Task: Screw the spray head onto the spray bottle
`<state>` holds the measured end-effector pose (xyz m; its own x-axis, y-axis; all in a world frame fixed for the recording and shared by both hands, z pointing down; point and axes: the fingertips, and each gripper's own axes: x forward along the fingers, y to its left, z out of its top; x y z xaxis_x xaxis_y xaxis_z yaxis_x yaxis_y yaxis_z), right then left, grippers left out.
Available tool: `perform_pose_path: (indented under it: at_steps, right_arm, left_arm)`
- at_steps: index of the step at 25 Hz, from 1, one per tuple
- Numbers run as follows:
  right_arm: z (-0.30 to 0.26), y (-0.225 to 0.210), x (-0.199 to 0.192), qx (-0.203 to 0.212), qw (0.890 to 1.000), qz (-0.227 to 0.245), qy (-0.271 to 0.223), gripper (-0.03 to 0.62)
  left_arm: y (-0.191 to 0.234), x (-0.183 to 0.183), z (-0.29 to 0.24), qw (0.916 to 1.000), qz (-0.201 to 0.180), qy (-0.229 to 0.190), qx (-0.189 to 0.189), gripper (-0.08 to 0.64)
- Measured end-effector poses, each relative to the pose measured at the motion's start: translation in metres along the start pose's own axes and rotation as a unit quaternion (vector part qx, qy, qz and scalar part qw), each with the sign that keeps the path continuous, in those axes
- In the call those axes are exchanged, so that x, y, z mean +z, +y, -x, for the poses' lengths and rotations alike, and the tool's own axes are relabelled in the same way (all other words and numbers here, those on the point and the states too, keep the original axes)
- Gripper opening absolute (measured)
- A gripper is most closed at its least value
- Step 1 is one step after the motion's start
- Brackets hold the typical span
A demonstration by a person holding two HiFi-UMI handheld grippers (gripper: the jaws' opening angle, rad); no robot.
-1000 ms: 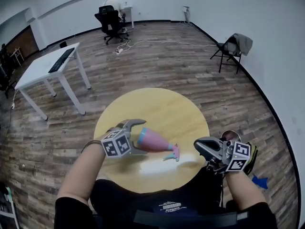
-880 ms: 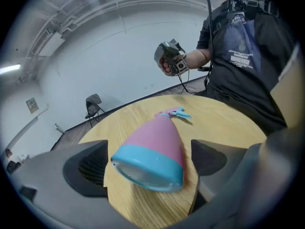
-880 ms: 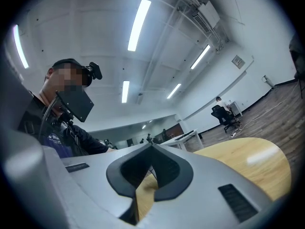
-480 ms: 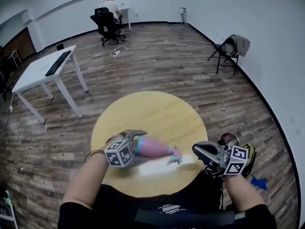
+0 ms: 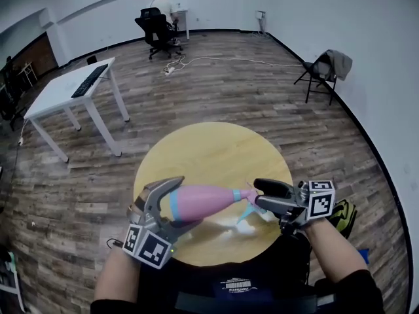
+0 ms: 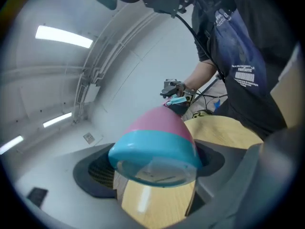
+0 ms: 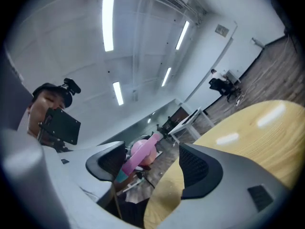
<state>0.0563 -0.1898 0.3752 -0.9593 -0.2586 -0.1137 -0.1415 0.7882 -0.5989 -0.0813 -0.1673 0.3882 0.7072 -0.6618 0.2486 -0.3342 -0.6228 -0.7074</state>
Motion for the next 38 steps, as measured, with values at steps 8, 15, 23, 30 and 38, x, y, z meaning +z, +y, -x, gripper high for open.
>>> perform_pose_path:
  at_steps: [8, 15, 23, 30, 38]
  right_arm:
    - [-0.037, 0.029, -0.030, 0.050, 0.995, -0.043, 0.069, 0.149]
    - [-0.025, 0.049, -0.031, 0.103, 0.989, -0.085, 0.068, 0.107]
    - [-0.015, 0.056, -0.037, 0.120, 0.989, -0.042, 0.071, 0.117]
    - [-0.015, 0.050, -0.044, 0.118, 0.990, -0.023, 0.080, 0.123]
    - [-0.014, 0.053, -0.049, 0.116, 0.989, 0.000, 0.088, 0.123]
  left_arm:
    - [-0.009, 0.006, 0.033, 0.9906, -0.121, 0.043, 0.049, 0.500]
    - [-0.015, 0.021, 0.035, 0.9891, -0.129, 0.043, 0.057, 0.500]
    - [-0.022, 0.028, 0.031, 0.9971, -0.055, 0.045, -0.028, 0.499]
    - [-0.028, 0.017, 0.022, 0.9934, -0.020, 0.074, -0.085, 0.499]
    - [-0.044, 0.006, 0.021, 0.9869, 0.026, 0.066, -0.145, 0.499]
